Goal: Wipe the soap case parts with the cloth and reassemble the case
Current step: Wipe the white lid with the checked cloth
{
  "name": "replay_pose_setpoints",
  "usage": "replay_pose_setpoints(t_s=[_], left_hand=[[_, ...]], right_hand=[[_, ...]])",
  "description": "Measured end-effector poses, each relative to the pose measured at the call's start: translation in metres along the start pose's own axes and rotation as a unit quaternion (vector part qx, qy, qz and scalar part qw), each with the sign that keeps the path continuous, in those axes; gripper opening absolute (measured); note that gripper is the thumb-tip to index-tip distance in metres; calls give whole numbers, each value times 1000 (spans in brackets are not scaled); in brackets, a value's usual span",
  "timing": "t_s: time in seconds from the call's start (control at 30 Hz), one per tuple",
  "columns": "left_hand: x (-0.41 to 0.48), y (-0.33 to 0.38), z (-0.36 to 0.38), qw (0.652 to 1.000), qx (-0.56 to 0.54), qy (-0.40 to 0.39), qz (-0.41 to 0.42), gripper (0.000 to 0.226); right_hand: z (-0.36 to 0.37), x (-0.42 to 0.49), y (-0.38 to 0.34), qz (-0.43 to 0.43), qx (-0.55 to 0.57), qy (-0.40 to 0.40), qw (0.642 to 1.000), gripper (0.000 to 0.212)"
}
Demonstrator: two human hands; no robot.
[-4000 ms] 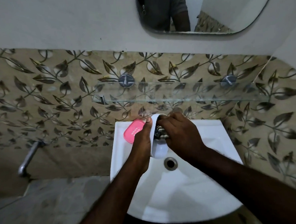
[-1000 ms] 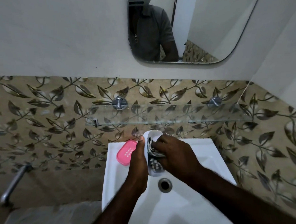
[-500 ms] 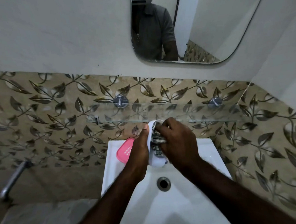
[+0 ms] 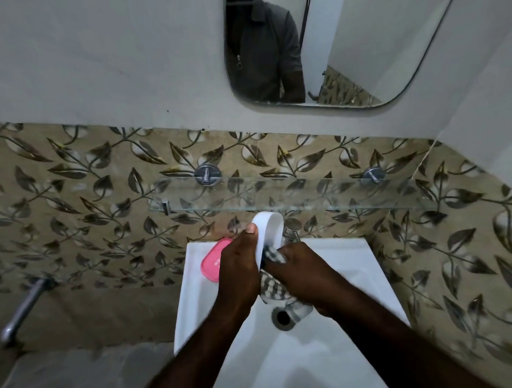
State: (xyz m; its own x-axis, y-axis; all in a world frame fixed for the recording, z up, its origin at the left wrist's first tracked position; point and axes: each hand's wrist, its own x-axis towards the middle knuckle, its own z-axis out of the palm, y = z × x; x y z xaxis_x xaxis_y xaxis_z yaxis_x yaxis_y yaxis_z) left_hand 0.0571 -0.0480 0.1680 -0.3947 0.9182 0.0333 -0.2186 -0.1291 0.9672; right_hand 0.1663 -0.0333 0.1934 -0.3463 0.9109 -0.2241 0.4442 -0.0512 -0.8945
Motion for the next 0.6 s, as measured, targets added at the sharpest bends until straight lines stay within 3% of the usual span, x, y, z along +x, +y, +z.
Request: replay_pose_setpoints(t_s=[0.13,0.2,0.27,0.33,0.4,0.47,0.6], left_hand=[[0,10,0,990,22,-53,128,32],[-1,3,-2,979,48,-91,176,58],[-2,-4,-6,975,64,-117,180,63],[1,-6,-7,971,102,-126,178,57],[6,-11,-13,972,128,-123,153,58],[7,-17,-20,975,145,-117,119,74],[13,-33,-30,959,242,-104,106,95]], right_hand=[[-12,1,-13,20,326,-55,943,26],[-21,7,-14,34,448,-75,890,43],[-27,11,-13,47,511,-83,854,63],[-30,11,-8,50,521,-75,849,69],[-28,7,3,28,537,-81,839,59],[-28,1,12,3,516,-70,854,46],[-33,0,23,-35,374,111,920,36]])
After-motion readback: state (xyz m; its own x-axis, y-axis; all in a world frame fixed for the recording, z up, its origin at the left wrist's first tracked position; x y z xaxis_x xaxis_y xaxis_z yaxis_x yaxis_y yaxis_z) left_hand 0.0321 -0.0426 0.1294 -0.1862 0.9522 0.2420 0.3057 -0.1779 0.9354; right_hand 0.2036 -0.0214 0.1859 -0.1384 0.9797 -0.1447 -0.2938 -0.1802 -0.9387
